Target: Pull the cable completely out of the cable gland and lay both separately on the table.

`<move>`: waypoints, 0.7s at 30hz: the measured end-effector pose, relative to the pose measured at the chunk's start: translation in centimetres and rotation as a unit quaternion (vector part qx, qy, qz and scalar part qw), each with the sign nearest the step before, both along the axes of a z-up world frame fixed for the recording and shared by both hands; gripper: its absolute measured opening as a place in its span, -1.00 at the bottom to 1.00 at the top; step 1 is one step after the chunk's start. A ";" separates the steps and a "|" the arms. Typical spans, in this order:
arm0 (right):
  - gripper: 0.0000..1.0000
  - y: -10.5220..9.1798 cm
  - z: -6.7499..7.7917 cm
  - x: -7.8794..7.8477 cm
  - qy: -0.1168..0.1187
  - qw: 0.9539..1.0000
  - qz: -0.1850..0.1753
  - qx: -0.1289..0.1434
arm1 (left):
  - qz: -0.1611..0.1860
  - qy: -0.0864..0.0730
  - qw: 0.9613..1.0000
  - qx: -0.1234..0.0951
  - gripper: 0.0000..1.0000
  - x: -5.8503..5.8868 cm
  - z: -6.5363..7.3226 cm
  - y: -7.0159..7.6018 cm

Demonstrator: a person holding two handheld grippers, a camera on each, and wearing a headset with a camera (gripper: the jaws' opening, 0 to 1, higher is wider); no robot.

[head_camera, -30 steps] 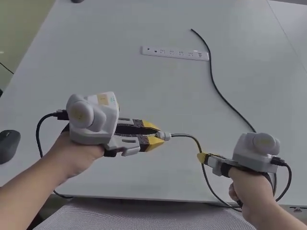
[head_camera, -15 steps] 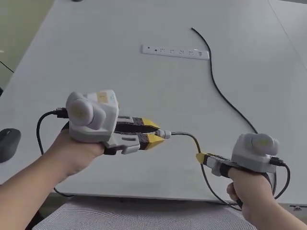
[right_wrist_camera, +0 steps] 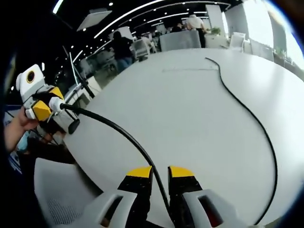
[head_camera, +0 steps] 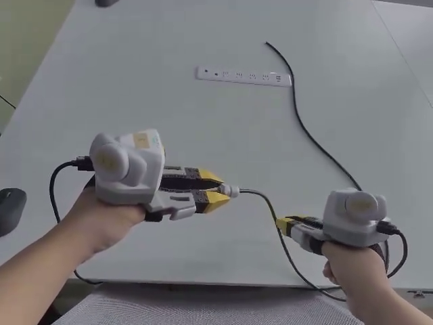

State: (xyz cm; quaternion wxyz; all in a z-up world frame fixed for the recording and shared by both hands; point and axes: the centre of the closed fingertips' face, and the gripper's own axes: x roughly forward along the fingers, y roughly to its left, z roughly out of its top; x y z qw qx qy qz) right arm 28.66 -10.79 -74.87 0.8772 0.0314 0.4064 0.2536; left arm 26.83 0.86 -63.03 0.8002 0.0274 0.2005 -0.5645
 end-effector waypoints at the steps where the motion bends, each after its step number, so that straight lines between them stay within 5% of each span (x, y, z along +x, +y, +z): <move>1: -0.80 0.1 0.7 0.2 -0.012 1.000 0.010 -0.004 | 0.000 0.000 1.000 0.000 -0.70 0.1 0.0 0.0; 4: -0.70 0.7 2.9 0.8 -0.058 0.997 0.047 -0.020 | -0.002 0.000 1.000 0.000 -0.70 0.1 0.1 0.0; 6: -0.67 1.4 4.9 1.1 -0.096 0.991 0.087 -0.041 | -0.003 0.000 1.000 0.000 -0.70 0.1 0.1 0.0; 8: -0.63 2.5 6.6 1.1 -0.133 0.980 0.136 -0.065 | -0.003 0.001 1.000 0.000 -0.70 0.1 0.1 -0.1; 11: -0.57 4.6 8.6 0.9 -0.193 0.950 0.223 -0.108 | -0.003 0.003 1.000 0.000 -0.70 0.1 0.1 -0.1; 15: -0.56 7.3 10.0 0.0 -0.211 0.931 0.279 -0.108 | -0.003 0.005 1.000 0.000 -0.70 0.1 0.1 -0.1; 18: -0.56 8.6 9.4 -0.7 -0.209 0.920 0.312 -0.113 | -0.002 0.006 1.000 0.001 -0.70 0.1 0.1 0.0; 20: -0.57 9.5 8.2 -1.2 -0.214 0.902 0.350 -0.137 | -0.001 0.009 1.000 0.000 -0.70 0.1 0.1 0.0; 21: -0.59 9.8 7.8 -1.3 -0.213 0.899 0.357 -0.140 | -0.001 0.009 1.000 0.000 -0.70 0.1 0.0 0.1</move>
